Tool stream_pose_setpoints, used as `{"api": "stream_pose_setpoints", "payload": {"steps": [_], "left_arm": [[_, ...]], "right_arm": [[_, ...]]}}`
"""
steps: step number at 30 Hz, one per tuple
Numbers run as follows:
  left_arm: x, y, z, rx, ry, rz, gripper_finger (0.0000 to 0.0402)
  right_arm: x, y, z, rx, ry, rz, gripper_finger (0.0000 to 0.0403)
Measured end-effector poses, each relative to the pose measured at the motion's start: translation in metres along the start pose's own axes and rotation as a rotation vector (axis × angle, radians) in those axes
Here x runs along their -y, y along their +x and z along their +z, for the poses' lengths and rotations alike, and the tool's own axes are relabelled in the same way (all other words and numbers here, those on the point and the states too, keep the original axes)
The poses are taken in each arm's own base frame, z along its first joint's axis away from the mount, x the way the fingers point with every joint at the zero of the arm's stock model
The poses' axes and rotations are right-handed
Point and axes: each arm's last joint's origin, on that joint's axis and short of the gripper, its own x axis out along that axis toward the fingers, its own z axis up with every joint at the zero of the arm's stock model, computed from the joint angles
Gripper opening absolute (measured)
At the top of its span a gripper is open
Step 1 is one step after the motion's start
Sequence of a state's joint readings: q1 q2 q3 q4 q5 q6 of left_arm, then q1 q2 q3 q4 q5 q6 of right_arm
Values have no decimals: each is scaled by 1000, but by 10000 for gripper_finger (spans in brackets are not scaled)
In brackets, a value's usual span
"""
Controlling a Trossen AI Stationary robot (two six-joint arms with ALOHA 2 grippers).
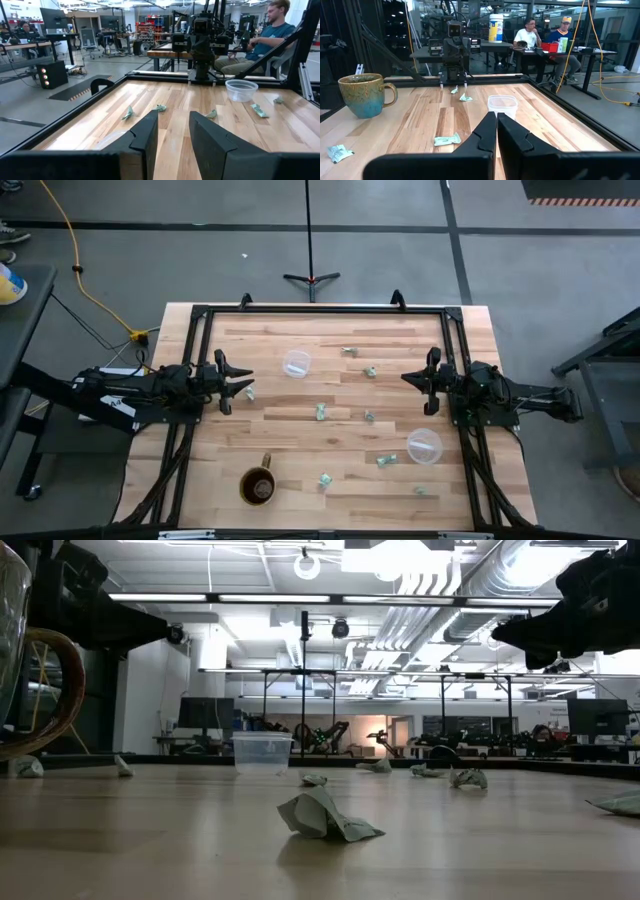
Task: Pick and place items into bin
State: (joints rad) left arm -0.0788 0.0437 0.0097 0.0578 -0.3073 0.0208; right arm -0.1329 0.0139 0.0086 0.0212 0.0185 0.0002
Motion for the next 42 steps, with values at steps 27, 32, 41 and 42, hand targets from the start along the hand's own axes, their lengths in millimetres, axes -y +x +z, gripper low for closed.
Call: {"api": "stream_pose_setpoints", "payload": {"steps": [27,32,41,42], "left_arm": [[0,0,0,0,0,0,147],[0,0,0,0,0,0,147],[0,0,0,0,0,0,147],[0,0,0,0,0,0,147]], "right_arm": [[0,0,0,0,0,0,1],[0,0,0,0,0,0,5],[0,0,0,0,0,0,7],[0,0,0,0,0,0,7]]}}
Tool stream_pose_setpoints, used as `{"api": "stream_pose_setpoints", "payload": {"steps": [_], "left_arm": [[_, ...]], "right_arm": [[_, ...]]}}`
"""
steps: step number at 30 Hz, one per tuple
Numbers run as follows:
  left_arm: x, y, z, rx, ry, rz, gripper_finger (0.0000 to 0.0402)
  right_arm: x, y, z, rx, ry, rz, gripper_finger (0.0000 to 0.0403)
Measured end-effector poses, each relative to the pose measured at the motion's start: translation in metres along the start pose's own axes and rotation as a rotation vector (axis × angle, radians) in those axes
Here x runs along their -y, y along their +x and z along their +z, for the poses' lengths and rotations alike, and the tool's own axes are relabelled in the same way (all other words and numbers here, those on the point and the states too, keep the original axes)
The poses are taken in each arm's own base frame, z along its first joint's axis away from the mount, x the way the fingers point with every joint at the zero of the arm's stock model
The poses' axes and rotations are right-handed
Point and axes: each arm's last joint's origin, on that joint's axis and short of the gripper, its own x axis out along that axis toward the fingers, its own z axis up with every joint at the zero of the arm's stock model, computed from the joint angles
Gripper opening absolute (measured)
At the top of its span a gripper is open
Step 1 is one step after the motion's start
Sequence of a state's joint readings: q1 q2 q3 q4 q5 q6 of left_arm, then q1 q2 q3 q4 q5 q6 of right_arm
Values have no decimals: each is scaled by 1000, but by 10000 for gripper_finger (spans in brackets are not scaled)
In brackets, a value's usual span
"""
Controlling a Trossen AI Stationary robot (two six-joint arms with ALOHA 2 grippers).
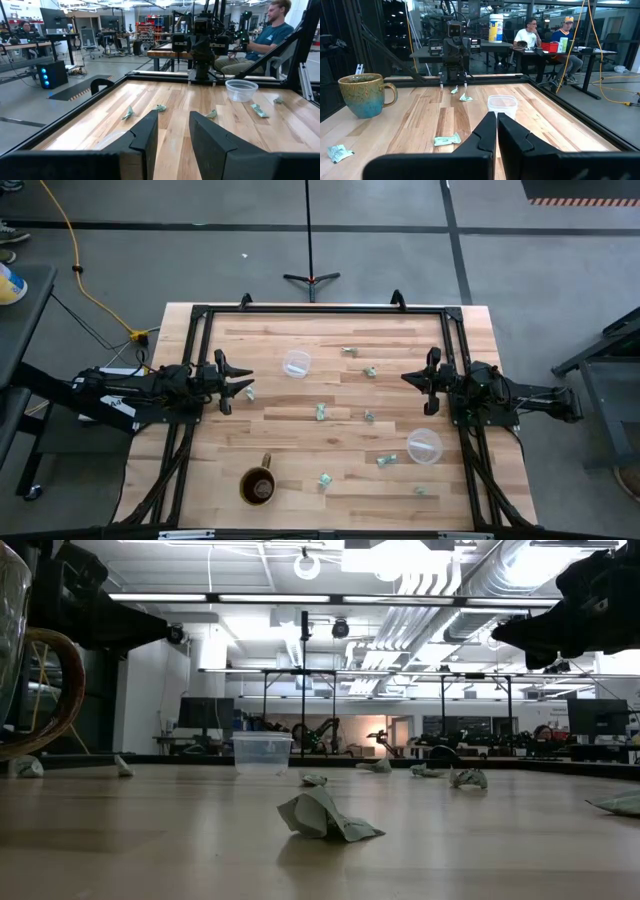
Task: Pick and place items into bin
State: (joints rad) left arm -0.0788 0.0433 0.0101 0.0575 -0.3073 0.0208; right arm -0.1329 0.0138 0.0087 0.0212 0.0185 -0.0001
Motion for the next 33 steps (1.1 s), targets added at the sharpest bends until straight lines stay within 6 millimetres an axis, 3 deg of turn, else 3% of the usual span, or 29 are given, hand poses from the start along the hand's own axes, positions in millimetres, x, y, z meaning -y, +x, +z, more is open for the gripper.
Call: {"api": "stream_pose_setpoints", "payload": {"steps": [19,25,33], "left_arm": [[0,0,0,0,0,0,147],[0,0,0,1,-1,0,147],[-1,0,3,28,-161,35,147]], "right_arm": [[0,0,1,11,2,0,8],[0,0,6,57,92,12,9],[2,-1,11,113,34,-72,12]]}}
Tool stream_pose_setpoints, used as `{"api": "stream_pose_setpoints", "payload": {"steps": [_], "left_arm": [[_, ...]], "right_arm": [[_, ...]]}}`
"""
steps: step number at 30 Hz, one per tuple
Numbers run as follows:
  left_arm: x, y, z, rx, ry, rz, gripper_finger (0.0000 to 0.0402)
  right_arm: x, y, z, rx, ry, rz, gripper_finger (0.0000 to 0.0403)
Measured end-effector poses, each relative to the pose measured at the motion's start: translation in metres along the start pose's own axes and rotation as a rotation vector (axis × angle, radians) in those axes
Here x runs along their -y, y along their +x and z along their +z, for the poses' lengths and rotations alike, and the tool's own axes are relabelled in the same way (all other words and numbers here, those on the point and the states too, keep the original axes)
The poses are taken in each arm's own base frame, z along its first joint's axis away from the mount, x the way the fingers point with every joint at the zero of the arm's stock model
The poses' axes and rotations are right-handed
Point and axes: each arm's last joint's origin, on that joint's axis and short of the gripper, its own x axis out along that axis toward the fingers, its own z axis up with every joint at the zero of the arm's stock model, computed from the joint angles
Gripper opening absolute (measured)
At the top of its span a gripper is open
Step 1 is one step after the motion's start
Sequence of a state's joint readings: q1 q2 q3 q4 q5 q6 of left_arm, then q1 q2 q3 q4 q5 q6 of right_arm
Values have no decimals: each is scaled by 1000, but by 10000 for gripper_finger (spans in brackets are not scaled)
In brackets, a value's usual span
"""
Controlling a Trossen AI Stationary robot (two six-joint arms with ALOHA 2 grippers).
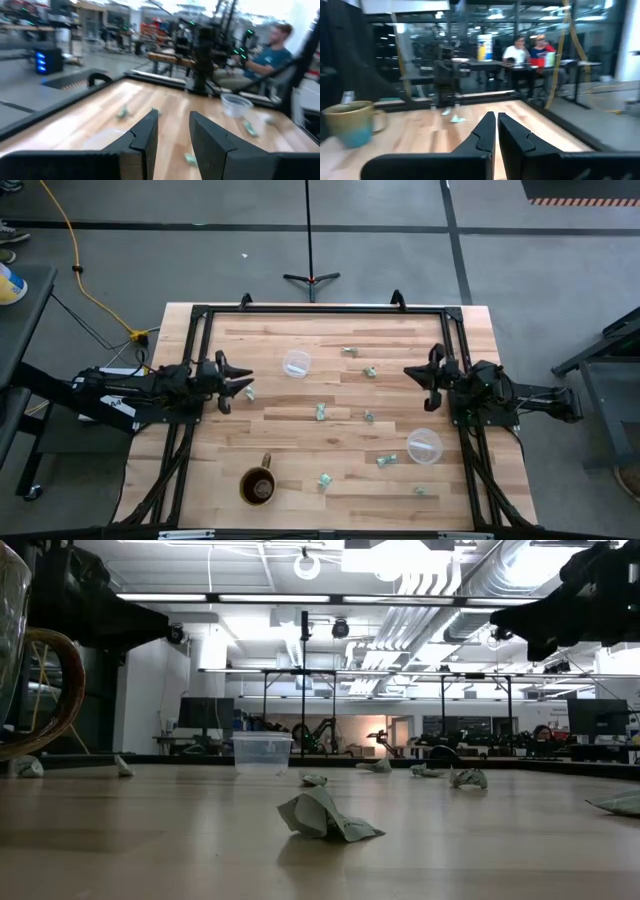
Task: Pick and place items into bin
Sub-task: Put the white stevia packet into the bottom transparent bin
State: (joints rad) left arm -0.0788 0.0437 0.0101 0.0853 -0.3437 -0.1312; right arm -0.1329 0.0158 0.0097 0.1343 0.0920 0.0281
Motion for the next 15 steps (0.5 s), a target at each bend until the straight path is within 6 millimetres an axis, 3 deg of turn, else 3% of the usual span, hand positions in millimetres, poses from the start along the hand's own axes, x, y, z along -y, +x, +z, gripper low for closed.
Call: {"api": "stream_pose_setpoints", "payload": {"steps": [8,15], "left_arm": [[-2,0,0,2,-5,55,147],[-2,0,-1,0,-2,55,147]], "right_arm": [[4,1,-2,-20,-6,-133,29],[5,9,-12,-125,34,-190,162]]}}
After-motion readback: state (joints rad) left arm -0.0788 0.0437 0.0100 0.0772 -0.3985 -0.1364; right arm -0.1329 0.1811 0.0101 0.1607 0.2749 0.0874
